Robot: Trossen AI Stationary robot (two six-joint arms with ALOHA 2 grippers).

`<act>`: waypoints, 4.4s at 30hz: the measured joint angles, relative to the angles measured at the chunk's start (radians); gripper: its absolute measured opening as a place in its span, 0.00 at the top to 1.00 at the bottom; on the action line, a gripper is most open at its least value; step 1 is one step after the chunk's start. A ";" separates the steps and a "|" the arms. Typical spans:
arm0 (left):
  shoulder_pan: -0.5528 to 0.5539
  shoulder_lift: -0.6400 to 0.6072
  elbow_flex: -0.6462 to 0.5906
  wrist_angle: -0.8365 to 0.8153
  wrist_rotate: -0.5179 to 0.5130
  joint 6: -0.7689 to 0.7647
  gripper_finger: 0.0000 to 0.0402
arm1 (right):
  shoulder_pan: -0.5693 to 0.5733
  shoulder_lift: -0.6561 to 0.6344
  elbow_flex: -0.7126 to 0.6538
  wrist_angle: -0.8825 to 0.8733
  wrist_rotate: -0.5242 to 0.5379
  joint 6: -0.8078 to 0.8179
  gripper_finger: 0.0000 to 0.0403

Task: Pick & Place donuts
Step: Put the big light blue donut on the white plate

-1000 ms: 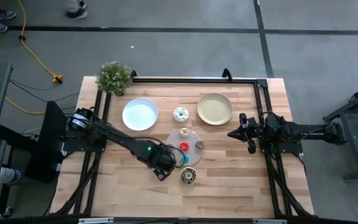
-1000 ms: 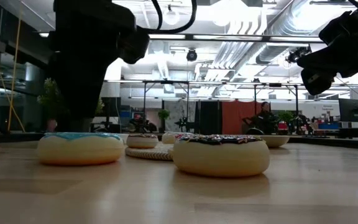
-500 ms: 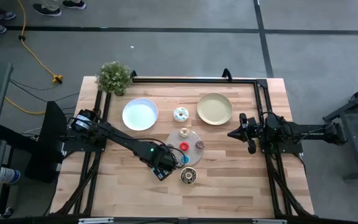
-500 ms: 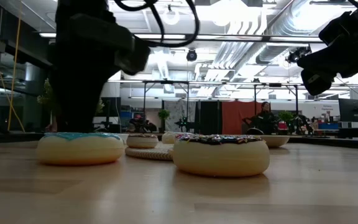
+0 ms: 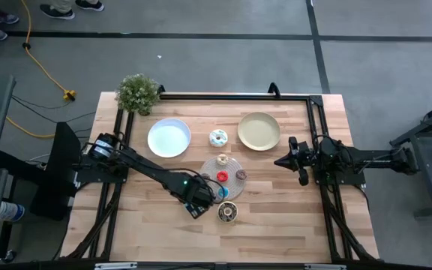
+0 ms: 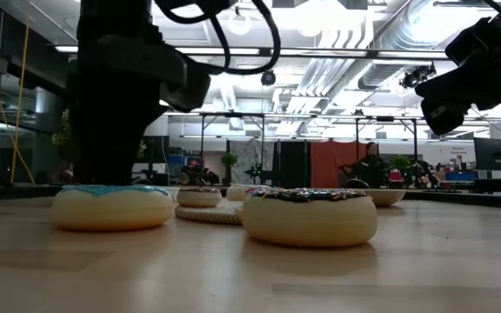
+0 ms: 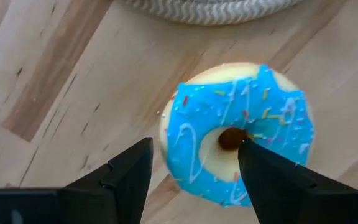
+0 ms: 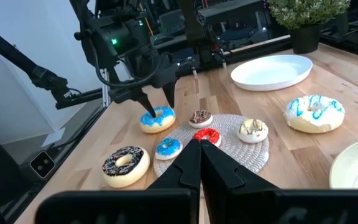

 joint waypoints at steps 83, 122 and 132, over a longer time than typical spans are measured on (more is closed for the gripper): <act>0.027 0.008 -0.035 0.039 0.082 -0.005 0.64 | 0.000 0.000 0.000 0.004 0.000 0.000 1.00; 0.155 -0.261 -0.034 -0.224 0.001 -0.192 0.73 | 0.000 0.000 0.000 0.004 0.000 0.000 1.00; 0.316 -0.319 -0.034 -0.349 -0.055 -0.131 0.73 | 0.000 0.000 0.000 0.003 0.000 0.000 1.00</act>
